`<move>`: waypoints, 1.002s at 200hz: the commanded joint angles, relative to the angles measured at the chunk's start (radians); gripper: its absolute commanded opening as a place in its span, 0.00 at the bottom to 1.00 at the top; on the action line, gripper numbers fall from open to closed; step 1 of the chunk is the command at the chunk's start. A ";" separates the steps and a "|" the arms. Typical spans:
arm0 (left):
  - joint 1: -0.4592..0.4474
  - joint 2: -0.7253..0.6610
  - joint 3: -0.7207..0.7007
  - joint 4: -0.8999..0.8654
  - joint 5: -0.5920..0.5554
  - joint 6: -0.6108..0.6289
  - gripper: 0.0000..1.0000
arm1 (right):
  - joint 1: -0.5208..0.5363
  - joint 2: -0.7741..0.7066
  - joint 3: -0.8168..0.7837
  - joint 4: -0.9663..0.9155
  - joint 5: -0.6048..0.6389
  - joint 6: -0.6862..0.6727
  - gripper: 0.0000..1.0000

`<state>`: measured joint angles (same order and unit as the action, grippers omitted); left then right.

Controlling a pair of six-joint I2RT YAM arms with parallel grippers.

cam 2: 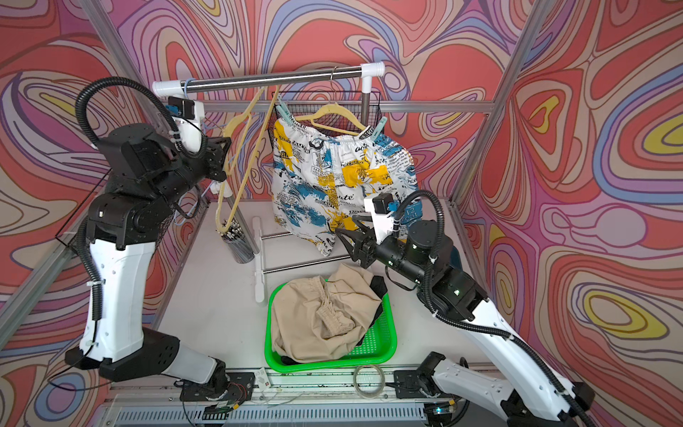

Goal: Remove the clothespins securing shorts to the hanger
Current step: Place the hanger on the clothesline.

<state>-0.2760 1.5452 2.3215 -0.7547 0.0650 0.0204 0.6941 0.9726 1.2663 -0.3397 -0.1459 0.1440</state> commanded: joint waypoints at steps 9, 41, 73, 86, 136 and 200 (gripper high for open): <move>-0.009 0.036 0.072 0.014 -0.036 0.039 0.00 | -0.004 -0.016 -0.019 -0.014 0.018 0.005 0.60; -0.017 0.120 0.176 -0.006 0.001 0.041 0.00 | -0.005 -0.002 -0.018 -0.011 0.013 0.007 0.60; -0.019 0.166 0.208 0.013 0.067 0.062 0.00 | -0.005 0.001 -0.022 -0.011 0.015 0.012 0.60; -0.019 0.185 0.233 0.010 0.084 0.080 0.00 | -0.005 -0.003 -0.021 -0.014 0.015 0.014 0.60; -0.018 0.225 0.291 0.009 0.199 0.159 0.00 | -0.006 -0.018 -0.042 -0.011 0.025 0.025 0.60; 0.133 0.231 0.275 0.155 0.482 0.029 0.00 | -0.007 -0.029 -0.060 -0.008 0.033 0.035 0.60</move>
<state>-0.2169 1.7798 2.5847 -0.7383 0.3744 0.1287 0.6930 0.9627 1.2179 -0.3527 -0.1268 0.1715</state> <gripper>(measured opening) 0.077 0.598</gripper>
